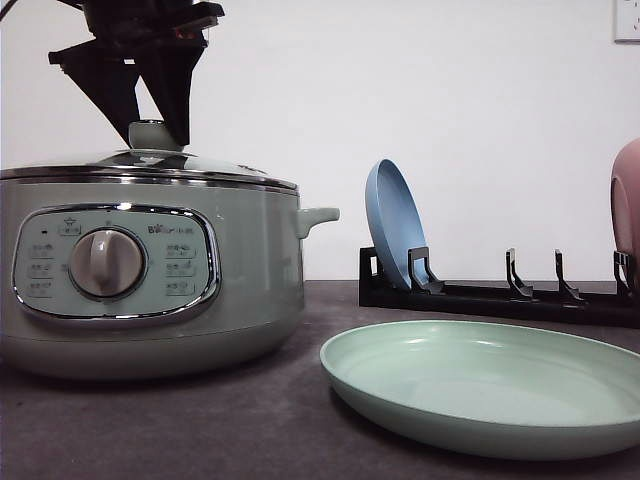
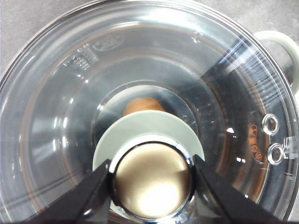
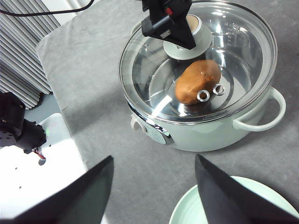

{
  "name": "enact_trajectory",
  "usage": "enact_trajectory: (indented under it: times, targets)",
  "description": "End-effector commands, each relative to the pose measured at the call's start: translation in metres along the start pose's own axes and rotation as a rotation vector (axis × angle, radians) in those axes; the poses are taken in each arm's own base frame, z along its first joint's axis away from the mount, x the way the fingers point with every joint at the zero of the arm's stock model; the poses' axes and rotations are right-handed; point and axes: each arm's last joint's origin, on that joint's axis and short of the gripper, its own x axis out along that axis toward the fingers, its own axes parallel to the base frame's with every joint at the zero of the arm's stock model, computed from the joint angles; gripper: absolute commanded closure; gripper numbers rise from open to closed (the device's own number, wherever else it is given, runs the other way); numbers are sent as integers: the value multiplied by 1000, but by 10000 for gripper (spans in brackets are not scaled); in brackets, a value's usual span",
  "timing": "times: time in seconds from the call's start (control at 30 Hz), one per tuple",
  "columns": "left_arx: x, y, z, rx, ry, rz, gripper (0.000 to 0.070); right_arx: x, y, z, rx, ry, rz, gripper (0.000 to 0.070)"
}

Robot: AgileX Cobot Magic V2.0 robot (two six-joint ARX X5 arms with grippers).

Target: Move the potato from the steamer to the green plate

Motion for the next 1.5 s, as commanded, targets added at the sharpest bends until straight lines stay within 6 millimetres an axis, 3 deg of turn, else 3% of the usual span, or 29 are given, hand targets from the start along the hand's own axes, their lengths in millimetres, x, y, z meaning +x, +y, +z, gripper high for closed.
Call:
enact_trajectory:
  times: [0.0, 0.3, 0.53, 0.77, 1.03, 1.33, 1.47]
  targets:
    - [-13, 1, 3, 0, -57, 4, 698, 2, 1, 4, -14, -5, 1, 356]
    - [-60, 15, -9, -38, -209, 36, 699, 2, 1, 4, -15, -8, 1, 356]
    - [-102, 34, -31, -106, -306, 90, 698, 2, 1, 4, -6, -11, 0, 356]
    - [-131, 58, -57, -198, -332, 211, 699, 2, 0, 4, 21, -10, 0, 356]
    - [-141, 79, -75, -294, -296, 270, 699, 2, 0, 4, 35, -10, -25, 356]
    - [-143, 88, -79, -333, -291, 294, 699, 9, -3, 5, 84, 7, -23, 353]
    - [-143, 91, -80, -336, -292, 300, 699, 23, -8, 8, 114, 20, -16, 286]
